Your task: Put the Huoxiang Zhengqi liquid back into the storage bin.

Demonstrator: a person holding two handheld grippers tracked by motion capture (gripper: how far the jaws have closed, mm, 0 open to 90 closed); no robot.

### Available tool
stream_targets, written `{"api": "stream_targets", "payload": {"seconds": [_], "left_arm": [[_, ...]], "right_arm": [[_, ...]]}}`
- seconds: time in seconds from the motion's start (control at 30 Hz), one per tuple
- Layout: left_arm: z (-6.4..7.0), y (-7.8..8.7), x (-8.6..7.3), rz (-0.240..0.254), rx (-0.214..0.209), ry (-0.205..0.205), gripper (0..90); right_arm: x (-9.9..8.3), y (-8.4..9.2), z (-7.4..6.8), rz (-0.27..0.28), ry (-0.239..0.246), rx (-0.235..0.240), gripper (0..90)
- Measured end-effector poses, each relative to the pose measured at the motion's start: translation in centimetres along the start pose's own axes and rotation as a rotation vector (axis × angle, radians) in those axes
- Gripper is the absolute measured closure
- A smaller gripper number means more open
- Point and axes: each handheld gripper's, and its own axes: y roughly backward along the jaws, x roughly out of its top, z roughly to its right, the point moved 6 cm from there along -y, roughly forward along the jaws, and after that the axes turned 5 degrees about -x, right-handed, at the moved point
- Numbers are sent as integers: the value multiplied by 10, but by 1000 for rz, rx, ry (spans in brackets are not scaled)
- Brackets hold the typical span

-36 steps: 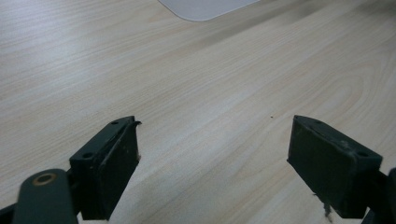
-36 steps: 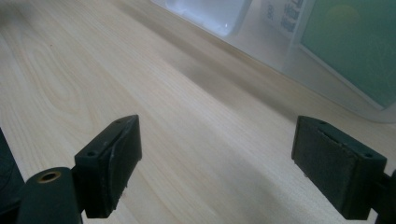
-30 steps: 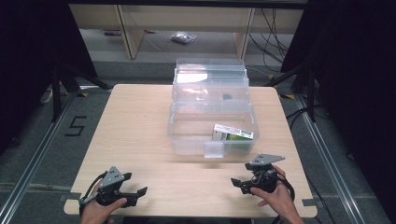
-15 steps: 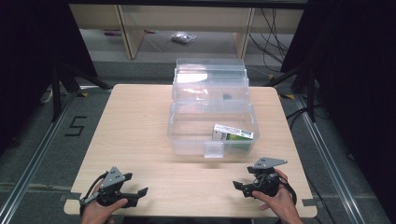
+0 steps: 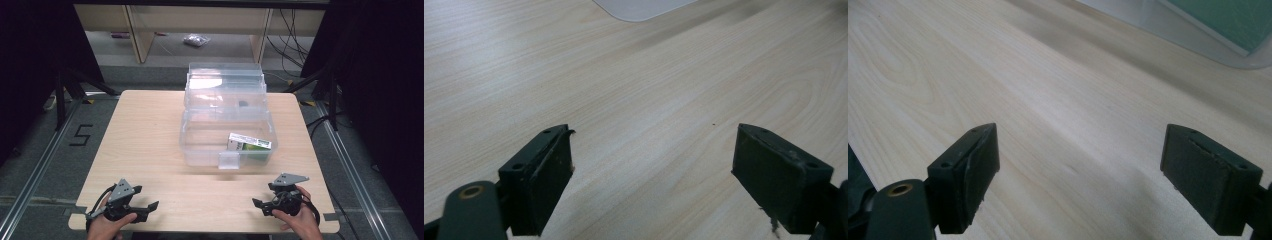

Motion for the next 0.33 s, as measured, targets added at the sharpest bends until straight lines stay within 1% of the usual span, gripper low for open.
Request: {"api": "stream_targets", "payload": {"seconds": [0.03, 0.07, 0.13, 0.17, 0.2, 0.27, 0.3, 0.33], "left_arm": [[0, 0, 0, 0, 0, 0, 156], [1, 0, 0, 2, -6, 1, 156], [1, 0, 0, 5, -5, 6, 156], [1, 0, 0, 2, -7, 3, 156], [1, 0, 0, -3, -4, 4, 155], [1, 0, -1, -9, -6, -10, 155], [1, 0, -1, -9, -6, -10, 155], [1, 0, 0, -8, -5, -11, 155]], "right_arm": [[0, 0, 0, 0, 0, 0, 168], [-1, -1, -1, -8, -13, 5, 168], [-2, -1, -1, -15, -14, 1, 168], [-2, -3, -2, -8, -21, 0, 168], [-3, -3, -2, -12, -17, -6, 168], [-3, -4, -1, -6, -6, -4, 168], [-3, -4, -1, -6, -6, -4, 168], [-3, -4, 0, -5, 11, -11, 168]]}}
